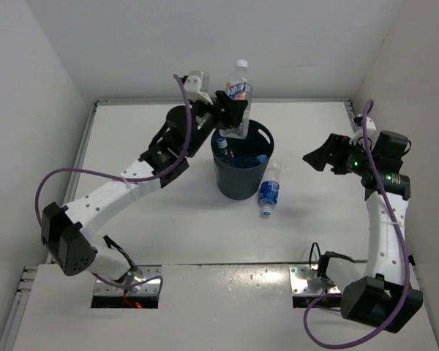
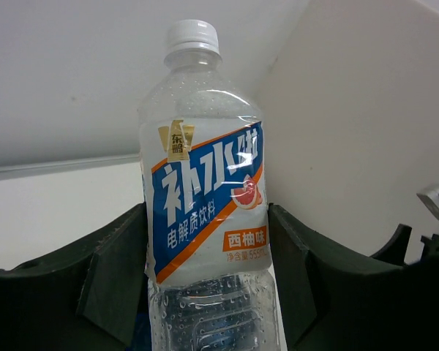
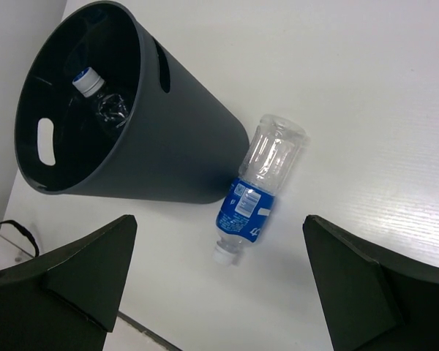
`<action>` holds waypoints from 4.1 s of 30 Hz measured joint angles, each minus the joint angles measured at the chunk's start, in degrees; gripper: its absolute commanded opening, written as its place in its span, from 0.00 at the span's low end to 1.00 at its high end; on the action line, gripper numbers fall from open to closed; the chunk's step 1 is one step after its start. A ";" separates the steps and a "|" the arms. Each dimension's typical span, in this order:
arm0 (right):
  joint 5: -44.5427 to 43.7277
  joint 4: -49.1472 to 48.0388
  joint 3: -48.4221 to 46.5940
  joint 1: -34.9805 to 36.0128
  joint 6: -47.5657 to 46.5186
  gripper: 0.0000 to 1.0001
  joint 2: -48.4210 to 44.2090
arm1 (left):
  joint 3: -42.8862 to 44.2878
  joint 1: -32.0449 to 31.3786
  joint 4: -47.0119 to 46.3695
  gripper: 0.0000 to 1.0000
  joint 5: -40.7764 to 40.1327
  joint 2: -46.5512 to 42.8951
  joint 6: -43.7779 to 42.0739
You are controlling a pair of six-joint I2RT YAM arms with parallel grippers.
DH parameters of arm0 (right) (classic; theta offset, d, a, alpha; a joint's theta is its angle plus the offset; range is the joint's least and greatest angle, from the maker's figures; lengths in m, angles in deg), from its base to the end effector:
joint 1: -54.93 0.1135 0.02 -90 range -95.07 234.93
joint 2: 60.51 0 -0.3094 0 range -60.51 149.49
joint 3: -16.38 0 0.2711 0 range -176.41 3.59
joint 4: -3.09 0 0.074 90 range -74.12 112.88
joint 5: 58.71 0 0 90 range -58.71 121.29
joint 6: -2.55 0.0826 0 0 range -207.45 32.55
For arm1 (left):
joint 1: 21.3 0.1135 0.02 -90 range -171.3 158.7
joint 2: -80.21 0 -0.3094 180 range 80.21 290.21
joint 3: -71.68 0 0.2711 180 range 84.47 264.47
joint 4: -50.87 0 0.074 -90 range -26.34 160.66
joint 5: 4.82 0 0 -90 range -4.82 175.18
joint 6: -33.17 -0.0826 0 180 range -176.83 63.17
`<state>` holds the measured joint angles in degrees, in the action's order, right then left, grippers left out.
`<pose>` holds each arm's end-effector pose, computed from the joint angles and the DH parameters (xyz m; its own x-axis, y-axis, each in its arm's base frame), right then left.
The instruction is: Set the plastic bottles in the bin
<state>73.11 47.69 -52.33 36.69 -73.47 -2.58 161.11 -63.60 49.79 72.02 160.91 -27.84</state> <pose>0.2401 -0.0211 0.3509 -0.5837 0.3819 -0.7165 -0.1565 0.8130 0.5608 0.3012 -0.2487 0.4863 -0.1270 -0.5225 -0.8431 0.4892 0.7065 -0.5115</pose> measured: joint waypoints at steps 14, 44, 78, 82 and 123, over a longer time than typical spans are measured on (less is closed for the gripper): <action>-2.38 1.95 -0.13 0.33 -1.51 0.97 -0.17 | -6.62 -3.50 -7.06 0.69 -3.45 8.61 -2.45; -1.11 0.15 16.98 5.92 5.60 0.99 1.36 | -21.46 14.62 5.90 1.00 -21.68 -8.63 0.35; -5.66 -7.91 -6.10 16.72 14.75 0.99 49.09 | -53.66 34.82 1.97 1.00 7.89 -12.87 -3.13; -5.55 -7.93 -8.09 17.99 15.08 0.94 53.46 | -53.33 35.69 1.92 1.00 8.76 -12.35 -3.04; -22.82 -10.10 -21.79 7.74 19.85 0.11 19.91 | -51.34 35.30 2.95 1.00 8.20 -8.44 0.94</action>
<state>50.29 37.59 -74.12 44.43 -53.62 17.33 109.77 -28.31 52.74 80.21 152.48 -26.90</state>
